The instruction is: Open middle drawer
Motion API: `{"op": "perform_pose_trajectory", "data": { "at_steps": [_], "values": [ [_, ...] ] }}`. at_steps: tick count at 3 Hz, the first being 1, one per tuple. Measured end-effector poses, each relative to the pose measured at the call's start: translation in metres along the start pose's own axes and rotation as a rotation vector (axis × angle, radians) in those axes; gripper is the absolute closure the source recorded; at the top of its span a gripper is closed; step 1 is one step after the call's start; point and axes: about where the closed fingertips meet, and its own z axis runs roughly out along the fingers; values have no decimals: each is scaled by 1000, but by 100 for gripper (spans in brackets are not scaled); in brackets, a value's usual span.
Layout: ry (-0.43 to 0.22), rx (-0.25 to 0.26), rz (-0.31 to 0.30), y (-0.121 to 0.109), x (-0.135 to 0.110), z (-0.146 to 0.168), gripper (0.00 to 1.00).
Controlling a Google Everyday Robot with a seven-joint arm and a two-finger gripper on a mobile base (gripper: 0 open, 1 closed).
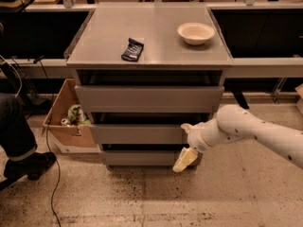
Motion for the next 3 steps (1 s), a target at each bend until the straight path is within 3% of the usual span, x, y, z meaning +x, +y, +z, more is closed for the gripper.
{"op": "perform_pose_trajectory", "data": {
  "at_steps": [1, 3],
  "values": [
    [-22, 19, 24, -19, 16, 41, 0],
    [-38, 131, 80, -70, 40, 98, 0]
  ]
}}
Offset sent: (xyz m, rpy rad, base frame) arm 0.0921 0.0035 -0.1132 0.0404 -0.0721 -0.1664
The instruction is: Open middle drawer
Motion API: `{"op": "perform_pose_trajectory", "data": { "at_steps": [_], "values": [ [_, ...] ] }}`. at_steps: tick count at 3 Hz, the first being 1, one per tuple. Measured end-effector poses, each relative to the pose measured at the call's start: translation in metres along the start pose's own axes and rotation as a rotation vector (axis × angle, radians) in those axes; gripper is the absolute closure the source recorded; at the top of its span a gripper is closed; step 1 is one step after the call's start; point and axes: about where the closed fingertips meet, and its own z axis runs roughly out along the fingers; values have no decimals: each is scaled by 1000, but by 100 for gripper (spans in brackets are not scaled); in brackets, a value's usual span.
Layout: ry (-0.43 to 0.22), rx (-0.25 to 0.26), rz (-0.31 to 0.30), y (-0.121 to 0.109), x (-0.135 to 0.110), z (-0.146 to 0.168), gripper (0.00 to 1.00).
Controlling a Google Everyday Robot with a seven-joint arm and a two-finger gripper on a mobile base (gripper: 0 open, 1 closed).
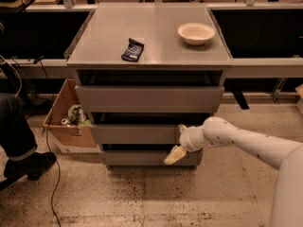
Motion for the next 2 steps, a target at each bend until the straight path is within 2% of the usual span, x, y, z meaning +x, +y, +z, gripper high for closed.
{"op": "perform_pose_trajectory", "data": {
  "at_steps": [2],
  "values": [
    [-31, 37, 20, -8, 1, 5, 0]
  ]
}}
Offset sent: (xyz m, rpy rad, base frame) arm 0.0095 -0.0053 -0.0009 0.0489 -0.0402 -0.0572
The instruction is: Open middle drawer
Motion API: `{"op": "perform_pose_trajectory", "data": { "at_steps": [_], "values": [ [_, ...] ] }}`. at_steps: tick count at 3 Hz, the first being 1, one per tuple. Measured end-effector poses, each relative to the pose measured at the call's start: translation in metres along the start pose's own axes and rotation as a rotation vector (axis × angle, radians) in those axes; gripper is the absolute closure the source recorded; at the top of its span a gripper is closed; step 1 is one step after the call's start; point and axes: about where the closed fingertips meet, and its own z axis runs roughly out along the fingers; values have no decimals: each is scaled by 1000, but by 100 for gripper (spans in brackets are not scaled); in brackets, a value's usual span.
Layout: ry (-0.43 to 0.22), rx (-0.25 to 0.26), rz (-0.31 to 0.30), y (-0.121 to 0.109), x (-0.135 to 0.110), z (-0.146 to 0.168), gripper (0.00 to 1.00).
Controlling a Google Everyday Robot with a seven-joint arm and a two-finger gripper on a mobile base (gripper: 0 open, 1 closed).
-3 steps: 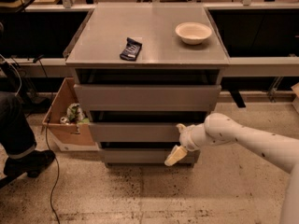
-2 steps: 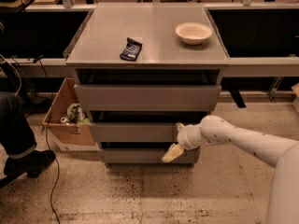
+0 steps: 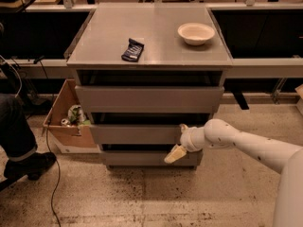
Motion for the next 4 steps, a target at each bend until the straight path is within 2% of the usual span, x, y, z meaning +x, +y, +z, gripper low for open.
{"op": "perform_pose_trajectory", "data": {
  "at_steps": [1, 2, 4],
  "values": [
    [-18, 63, 3, -25, -2, 3, 0],
    [-10, 91, -14, -39, -8, 17, 0],
    [48, 113, -10, -62, 10, 60, 3]
  ]
}}
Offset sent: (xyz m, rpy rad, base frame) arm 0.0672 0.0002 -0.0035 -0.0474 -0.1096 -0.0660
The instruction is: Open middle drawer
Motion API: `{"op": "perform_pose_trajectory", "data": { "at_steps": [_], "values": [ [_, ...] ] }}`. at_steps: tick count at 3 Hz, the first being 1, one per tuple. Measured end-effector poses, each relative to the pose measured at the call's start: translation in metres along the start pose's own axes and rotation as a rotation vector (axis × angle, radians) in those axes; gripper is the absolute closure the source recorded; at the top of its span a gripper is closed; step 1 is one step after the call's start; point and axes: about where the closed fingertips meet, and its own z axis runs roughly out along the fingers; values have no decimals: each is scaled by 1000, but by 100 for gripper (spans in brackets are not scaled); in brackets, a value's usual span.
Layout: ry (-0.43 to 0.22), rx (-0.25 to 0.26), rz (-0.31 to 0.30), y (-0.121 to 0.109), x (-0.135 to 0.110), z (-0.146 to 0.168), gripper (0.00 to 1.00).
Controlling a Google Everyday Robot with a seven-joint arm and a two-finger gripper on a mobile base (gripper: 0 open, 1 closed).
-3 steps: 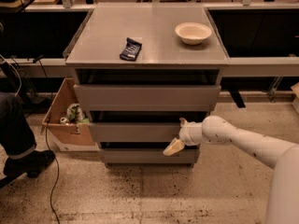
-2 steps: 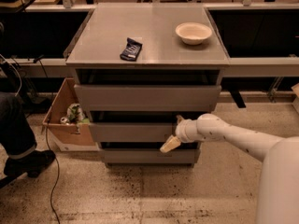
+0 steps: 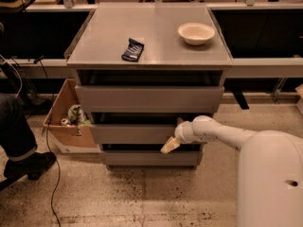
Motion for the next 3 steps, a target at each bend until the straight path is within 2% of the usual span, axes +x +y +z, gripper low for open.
{"op": "perform_pose_trajectory", "data": {
  "at_steps": [2, 3],
  "values": [
    [6, -1, -4, -1, 3, 8, 50],
    [6, -2, -4, -3, -2, 1, 45]
  ]
}}
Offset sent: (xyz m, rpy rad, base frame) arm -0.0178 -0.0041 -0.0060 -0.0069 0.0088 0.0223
